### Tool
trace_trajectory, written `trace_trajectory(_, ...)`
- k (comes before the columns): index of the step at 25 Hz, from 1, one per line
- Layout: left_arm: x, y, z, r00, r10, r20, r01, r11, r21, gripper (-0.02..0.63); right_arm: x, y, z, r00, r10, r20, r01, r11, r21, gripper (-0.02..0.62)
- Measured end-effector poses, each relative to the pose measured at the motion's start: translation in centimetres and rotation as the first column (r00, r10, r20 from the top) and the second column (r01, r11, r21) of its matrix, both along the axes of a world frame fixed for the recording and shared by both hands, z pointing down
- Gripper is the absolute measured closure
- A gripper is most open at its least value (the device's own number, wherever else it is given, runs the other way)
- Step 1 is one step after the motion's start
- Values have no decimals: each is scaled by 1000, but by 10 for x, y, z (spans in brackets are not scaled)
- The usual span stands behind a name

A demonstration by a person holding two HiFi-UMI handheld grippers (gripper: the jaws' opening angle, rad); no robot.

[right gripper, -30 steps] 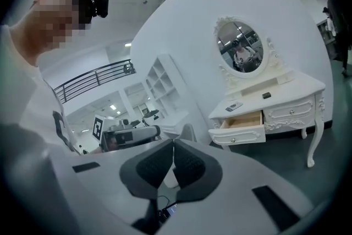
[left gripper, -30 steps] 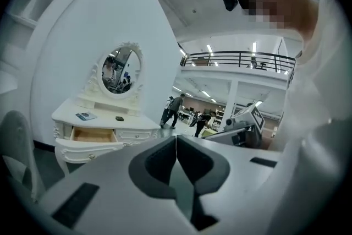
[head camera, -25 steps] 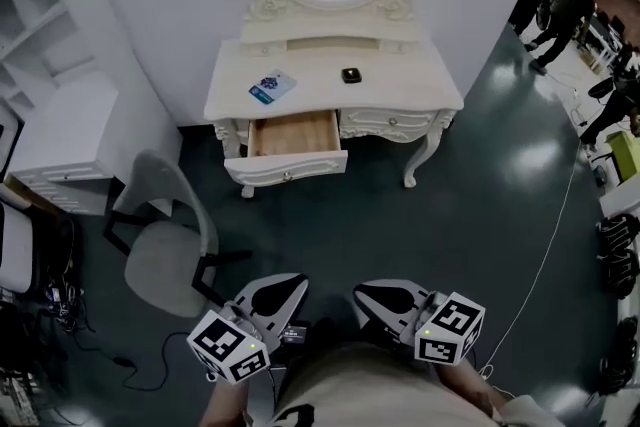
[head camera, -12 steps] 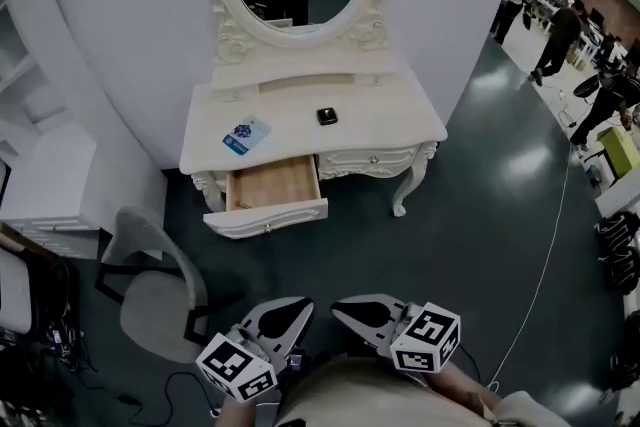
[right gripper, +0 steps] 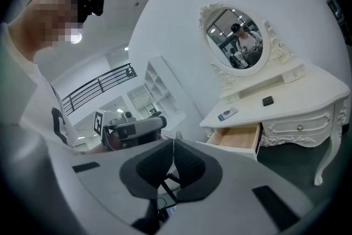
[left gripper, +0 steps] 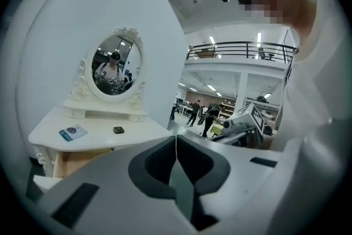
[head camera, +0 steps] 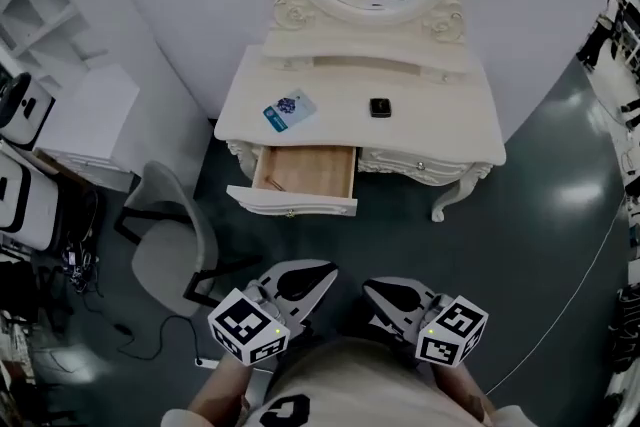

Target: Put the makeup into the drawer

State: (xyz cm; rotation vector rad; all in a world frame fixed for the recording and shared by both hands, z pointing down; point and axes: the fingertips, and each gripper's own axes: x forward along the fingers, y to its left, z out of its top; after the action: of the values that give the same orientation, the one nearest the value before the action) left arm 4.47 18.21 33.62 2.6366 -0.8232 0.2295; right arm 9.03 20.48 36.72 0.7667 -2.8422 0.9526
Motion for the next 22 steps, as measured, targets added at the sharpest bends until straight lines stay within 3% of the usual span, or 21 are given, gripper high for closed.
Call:
trace_trajectory(5, -7, -42, -4, 986, -124, 111, 117, 990, 74, 548, 23, -34, 9, 997, -71, 0, 71, 997, 5, 566)
trace_trajectory(12, -47, -78, 0, 933, -269, 241, 243, 961, 133, 548, 20, -72, 6, 990, -143, 8, 143, 989, 26, 566)
trace_trajectory(17, -74, -109, 12, 916, -289, 277, 258, 956, 142, 548, 0, -92, 3, 987, -158, 16, 158, 987, 34, 566)
trace_trajectory(22, -106, -161, 42, 914, -240, 328, 212, 970, 120, 546, -26, -124, -3, 990, -139, -7, 139, 989, 41, 566)
